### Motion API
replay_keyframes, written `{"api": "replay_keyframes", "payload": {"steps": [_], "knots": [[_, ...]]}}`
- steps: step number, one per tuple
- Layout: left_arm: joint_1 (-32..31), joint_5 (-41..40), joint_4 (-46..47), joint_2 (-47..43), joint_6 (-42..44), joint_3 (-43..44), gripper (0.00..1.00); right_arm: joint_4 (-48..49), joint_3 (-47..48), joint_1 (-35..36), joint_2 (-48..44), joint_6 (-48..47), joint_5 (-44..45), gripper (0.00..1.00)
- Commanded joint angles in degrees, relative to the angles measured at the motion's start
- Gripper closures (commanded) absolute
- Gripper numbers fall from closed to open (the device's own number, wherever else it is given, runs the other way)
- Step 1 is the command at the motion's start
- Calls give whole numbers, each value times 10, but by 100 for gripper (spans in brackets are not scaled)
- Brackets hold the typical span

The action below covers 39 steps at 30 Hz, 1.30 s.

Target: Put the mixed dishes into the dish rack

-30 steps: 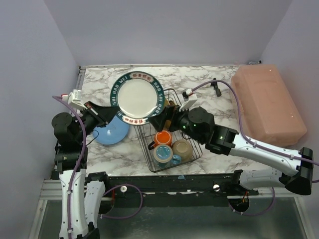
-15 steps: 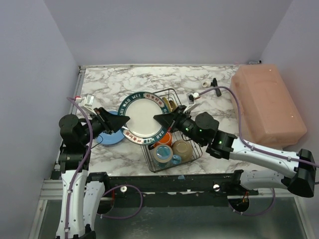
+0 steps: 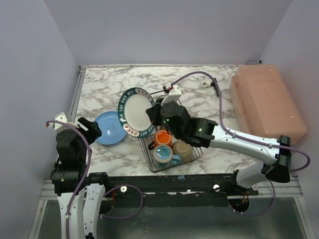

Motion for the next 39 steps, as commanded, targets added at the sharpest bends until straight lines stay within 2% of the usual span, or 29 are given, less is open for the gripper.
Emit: {"api": "replay_keyframes", "payload": {"steps": [1, 6, 16, 27, 31, 33, 36, 39], "knots": [[-2, -114, -28, -27, 14, -12, 30, -141, 133, 28, 84, -39, 173, 100], [-7, -89, -10, -27, 25, -24, 30, -251, 238, 40, 171, -42, 271, 100], [-12, -84, -5, -36, 28, -28, 30, -345, 310, 42, 266, -73, 380, 100], [-14, -79, -3, -34, 29, -28, 31, -271, 315, 41, 324, -200, 423, 100], [-13, -79, -3, -33, 29, -29, 30, -275, 320, 42, 338, -198, 402, 99], [-13, -75, -1, -31, 30, -29, 30, -292, 325, 42, 345, -172, 377, 93], [-13, -72, 0, -31, 31, -31, 30, -290, 322, 42, 345, -147, 330, 69], [-13, -73, -1, -29, 31, -30, 30, -280, 315, 41, 341, -137, 301, 56]]}}
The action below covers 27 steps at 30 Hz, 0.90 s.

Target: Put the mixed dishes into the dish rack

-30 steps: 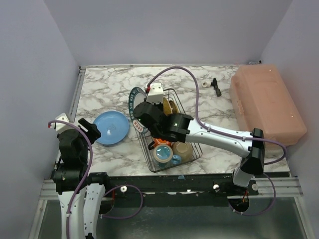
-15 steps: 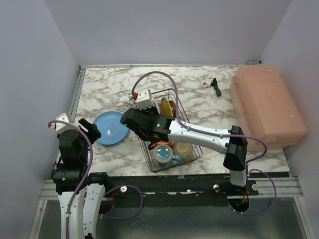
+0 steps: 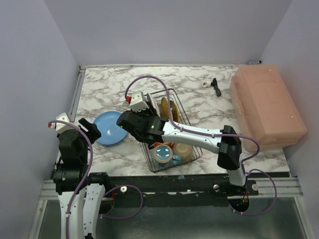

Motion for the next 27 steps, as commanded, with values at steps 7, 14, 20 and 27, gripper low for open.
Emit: {"api": "replay_keyframes", "payload": {"steps": [7, 14, 20, 27], "knots": [[-2, 6, 10, 5, 10, -9, 30, 15, -8, 1, -25, 29, -54, 46], [-1, 14, 13, 23, 11, -9, 30, 91, -89, 0, -116, 18, -134, 35], [-1, 17, 13, 41, 12, -10, 30, 180, -195, 0, -216, 3, -193, 25], [0, 44, 19, 93, 20, -13, 30, 264, -317, 0, -325, 0, -222, 23]]}}
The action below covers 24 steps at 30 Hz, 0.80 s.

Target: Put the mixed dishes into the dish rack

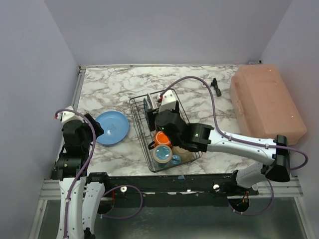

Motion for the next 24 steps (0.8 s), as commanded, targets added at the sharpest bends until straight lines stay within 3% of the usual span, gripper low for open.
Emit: {"api": "replay_keyframes", "payload": {"steps": [1, 5, 9, 14, 19, 24], "knots": [[-1, 35, 10, 44, 14, -9, 30, 70, -70, 0, -54, -2, -30, 23], [-1, 63, 14, 98, -17, -12, 28, 73, -113, 1, -101, 1, -20, 22], [14, 126, 17, 164, -134, -43, 30, 72, -151, 0, -150, -1, 10, 22], [79, 235, 107, 248, -264, -134, 35, 71, -196, 1, -218, -5, 34, 22], [134, 246, 178, 318, -346, -186, 42, 75, -234, 0, -275, -5, 46, 22], [140, 243, 227, 355, -388, -207, 51, 87, -256, 0, -301, -8, 51, 21]]}}
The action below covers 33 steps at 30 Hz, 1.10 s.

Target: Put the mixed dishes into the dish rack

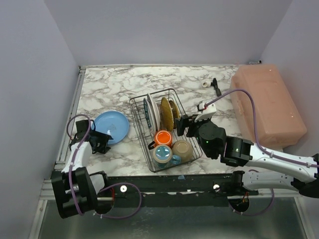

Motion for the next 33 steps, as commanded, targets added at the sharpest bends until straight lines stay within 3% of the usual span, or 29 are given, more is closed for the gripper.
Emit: {"api": "replay_keyframes", "payload": {"steps": [1, 9, 12, 18, 28, 33], "knots": [[5, 18, 78, 22, -72, -10, 52, 20, -18, -1, -14, -6, 23, 21], [6, 26, 94, 60, -73, -14, 78, 23, -11, 0, 6, 1, 10, 21], [10, 42, 103, 68, -65, -17, 100, 19, -2, 0, 17, 5, 1, 21], [12, 69, 82, 25, -32, 4, 100, 16, 6, 0, 29, 23, -15, 21], [12, -14, -38, -207, 49, 104, 100, 32, 41, 0, 91, 28, -42, 20], [12, 33, -11, -290, 112, 136, 100, 46, 61, 0, 128, 37, -82, 14]]}}
